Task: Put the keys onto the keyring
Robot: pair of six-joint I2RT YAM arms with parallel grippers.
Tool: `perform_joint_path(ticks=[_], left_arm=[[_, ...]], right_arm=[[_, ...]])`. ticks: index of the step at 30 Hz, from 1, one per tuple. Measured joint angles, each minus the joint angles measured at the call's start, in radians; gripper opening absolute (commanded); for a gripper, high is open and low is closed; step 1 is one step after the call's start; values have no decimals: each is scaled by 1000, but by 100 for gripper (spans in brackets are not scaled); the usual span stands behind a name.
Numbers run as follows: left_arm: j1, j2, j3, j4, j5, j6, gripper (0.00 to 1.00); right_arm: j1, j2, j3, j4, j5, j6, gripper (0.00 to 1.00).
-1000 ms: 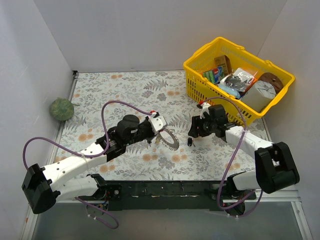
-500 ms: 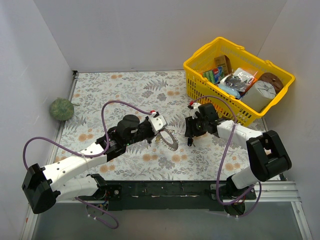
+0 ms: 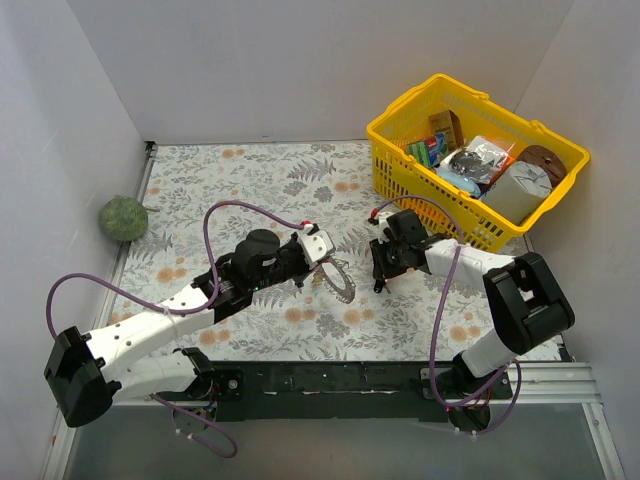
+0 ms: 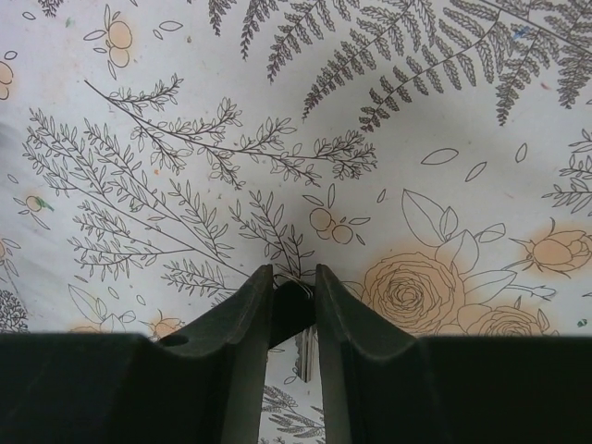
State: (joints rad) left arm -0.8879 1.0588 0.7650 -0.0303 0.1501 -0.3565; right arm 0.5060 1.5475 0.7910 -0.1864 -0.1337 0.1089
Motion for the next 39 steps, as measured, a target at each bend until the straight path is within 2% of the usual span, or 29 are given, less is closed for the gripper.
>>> perform_joint_path(ticks=[5, 6, 7, 9, 24, 26, 27, 30, 33, 39], left_arm=[[0, 0, 0, -10, 0, 0, 0], [0, 0, 0, -13, 0, 0, 0], [0, 0, 0, -15, 0, 0, 0], [0, 0, 0, -18, 0, 0, 0], [0, 0, -1, -22, -5, 0, 0], [0, 0, -2, -23, -5, 1, 0], [0, 0, -3, -23, -5, 1, 0], [0, 0, -3, -23, -5, 1, 0], [0, 0, -4, -23, -6, 1, 0], [0, 0, -5, -23, -8, 1, 0]], right_arm=[[5, 8, 0, 2, 1, -7, 20], [6, 8, 0, 3, 1, -7, 16], [7, 8, 0, 3, 1, -8, 8], [10, 8, 0, 2, 0, -10, 1], [11, -55, 0, 10, -56, -7, 1], [11, -61, 0, 9, -63, -7, 7], [11, -61, 0, 9, -66, -7, 17], [11, -61, 0, 9, -74, -4, 26], [11, -61, 0, 9, -79, -3, 31], [11, -61, 0, 10, -79, -3, 33]])
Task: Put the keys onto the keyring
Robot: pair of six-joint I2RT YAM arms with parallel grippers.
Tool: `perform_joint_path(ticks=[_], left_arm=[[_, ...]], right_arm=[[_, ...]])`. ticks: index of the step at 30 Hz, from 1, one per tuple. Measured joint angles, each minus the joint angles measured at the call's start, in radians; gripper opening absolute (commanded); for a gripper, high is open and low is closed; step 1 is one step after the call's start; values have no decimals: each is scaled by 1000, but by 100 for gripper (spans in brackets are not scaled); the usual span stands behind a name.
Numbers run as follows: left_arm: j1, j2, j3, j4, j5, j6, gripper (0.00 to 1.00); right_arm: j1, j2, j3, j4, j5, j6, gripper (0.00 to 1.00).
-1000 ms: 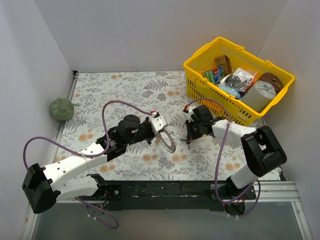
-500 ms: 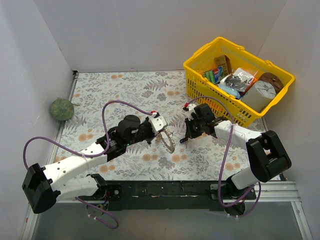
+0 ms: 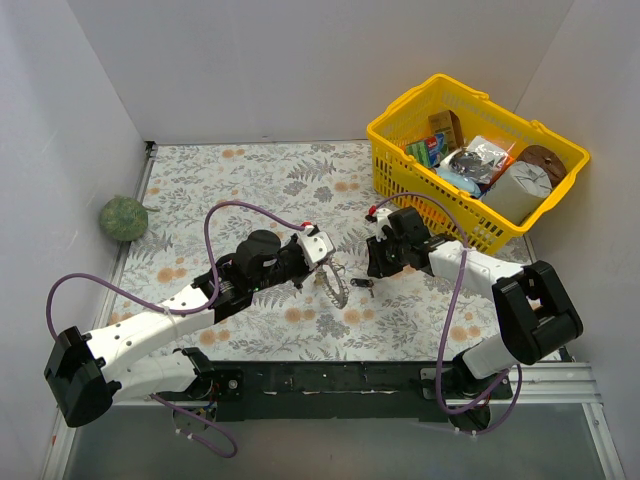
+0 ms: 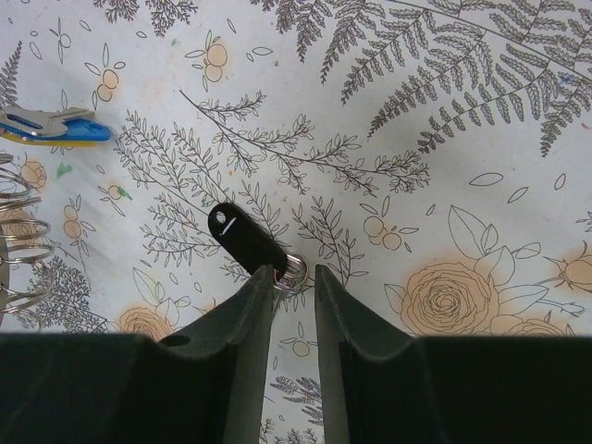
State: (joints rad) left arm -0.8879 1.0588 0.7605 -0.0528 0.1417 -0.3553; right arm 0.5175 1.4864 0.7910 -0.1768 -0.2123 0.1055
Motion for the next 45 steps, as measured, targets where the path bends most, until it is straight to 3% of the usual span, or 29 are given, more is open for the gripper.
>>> perform_joint_path(ticks=[11, 26, 29, 30, 38, 45], left_arm=[[0, 0, 0, 0, -2, 0, 0], [0, 0, -1, -6, -3, 1, 0], [0, 0, -1, -8, -3, 1, 0], [0, 0, -1, -8, -3, 1, 0], [0, 0, -1, -8, -3, 1, 0], [0, 0, -2, -8, -4, 2, 0]], right_arm=[[0, 3, 0, 0, -19, 37, 39], [-40, 40, -42, 16, -34, 194, 36], [-46, 45, -54, 30, -55, 212, 32], [-46, 47, -56, 34, -64, 216, 25], [-47, 65, -68, 72, -128, 243, 1], [-47, 66, -68, 75, -138, 246, 1]])
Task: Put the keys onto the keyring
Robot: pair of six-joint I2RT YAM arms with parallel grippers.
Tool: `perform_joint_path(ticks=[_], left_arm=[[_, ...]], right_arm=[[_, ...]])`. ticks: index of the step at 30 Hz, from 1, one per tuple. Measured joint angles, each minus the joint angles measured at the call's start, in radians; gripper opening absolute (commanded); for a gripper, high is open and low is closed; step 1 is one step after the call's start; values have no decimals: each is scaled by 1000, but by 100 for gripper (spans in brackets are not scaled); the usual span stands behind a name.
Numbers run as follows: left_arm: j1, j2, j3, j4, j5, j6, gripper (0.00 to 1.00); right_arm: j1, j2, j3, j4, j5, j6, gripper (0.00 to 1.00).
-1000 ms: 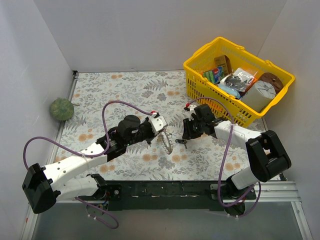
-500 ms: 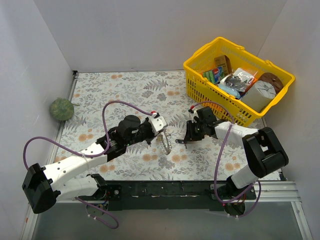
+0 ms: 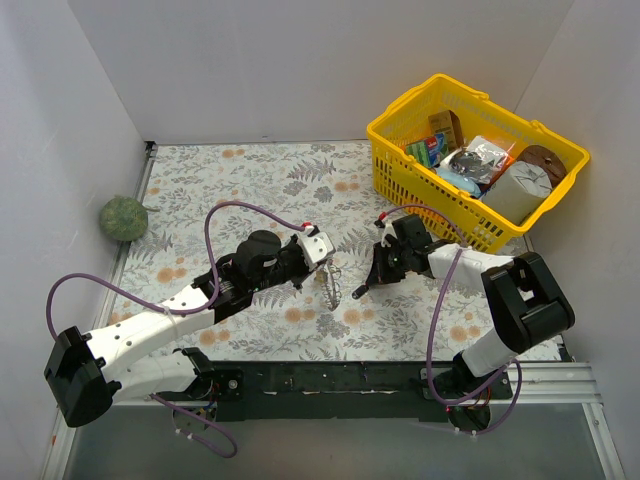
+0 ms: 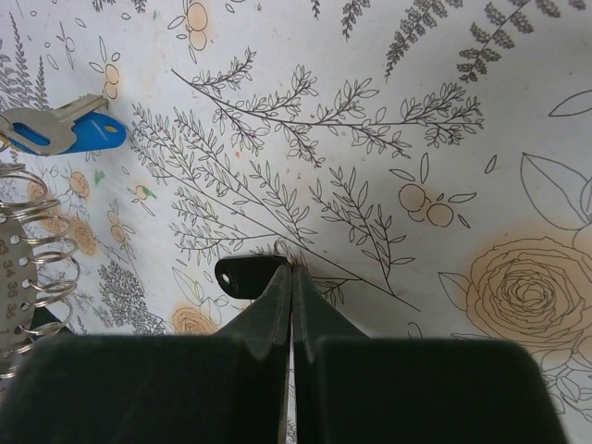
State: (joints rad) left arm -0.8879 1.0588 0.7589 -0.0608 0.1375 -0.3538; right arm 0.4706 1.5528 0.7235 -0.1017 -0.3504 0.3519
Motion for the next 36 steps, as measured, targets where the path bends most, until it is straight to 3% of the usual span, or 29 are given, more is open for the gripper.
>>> perform_joint_path(ticks=[10, 20, 29, 36], left_arm=[[0, 0, -1, 0, -1, 2, 0], [0, 0, -1, 0, -4, 6, 0], [0, 0, -17, 0, -8, 7, 0], [0, 0, -18, 0, -8, 9, 0]], right_arm=[[0, -56, 29, -28, -18, -113, 1], [0, -315, 4, 37, -112, -241, 1], [0, -534, -84, 116, -322, -413, 1], [-5, -670, -154, 246, -597, -485, 1]])
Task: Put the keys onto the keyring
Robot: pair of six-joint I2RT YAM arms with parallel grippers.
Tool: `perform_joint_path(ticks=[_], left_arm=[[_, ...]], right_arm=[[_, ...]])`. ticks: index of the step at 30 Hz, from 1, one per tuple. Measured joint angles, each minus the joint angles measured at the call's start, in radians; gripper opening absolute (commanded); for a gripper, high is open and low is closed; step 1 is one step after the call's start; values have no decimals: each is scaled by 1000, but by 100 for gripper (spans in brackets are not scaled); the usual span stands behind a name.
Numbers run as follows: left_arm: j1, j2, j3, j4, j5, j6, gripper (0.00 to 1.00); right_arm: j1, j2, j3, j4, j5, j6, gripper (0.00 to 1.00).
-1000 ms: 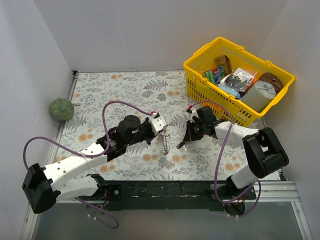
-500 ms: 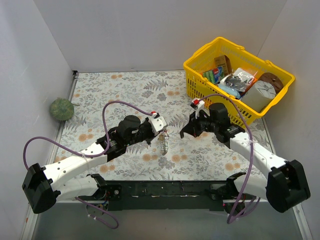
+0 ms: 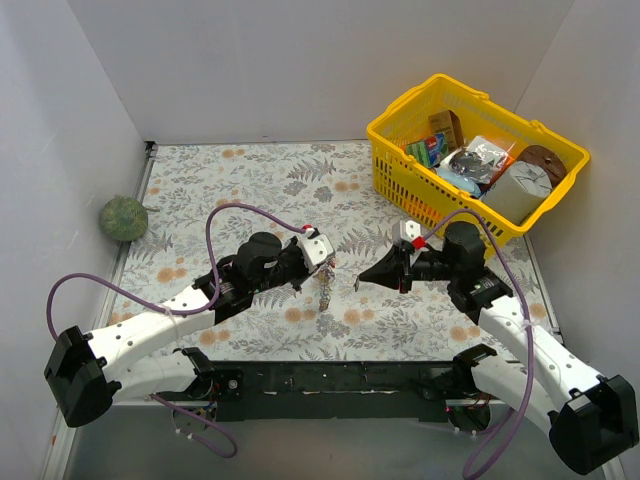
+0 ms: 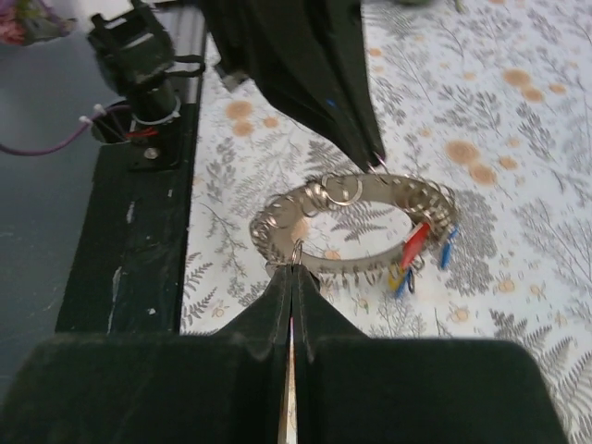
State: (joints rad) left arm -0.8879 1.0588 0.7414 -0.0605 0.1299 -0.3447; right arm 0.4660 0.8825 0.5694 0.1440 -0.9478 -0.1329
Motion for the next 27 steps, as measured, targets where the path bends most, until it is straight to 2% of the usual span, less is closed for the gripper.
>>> perform_joint_path(ticks=[5, 10, 16, 27], left_arm=[[0, 0, 0, 0, 0, 1, 0], [0, 0, 0, 0, 0, 2, 0], [0, 0, 0, 0, -2, 5, 0], [0, 0, 0, 0, -3, 6, 0]], right_arm=[[0, -6, -2, 54, -142, -10, 1], [0, 17, 0, 60, -193, -13, 1], [-2, 50, 22, 61, -169, 2, 1], [-6, 124, 56, 70, -28, 66, 1]])
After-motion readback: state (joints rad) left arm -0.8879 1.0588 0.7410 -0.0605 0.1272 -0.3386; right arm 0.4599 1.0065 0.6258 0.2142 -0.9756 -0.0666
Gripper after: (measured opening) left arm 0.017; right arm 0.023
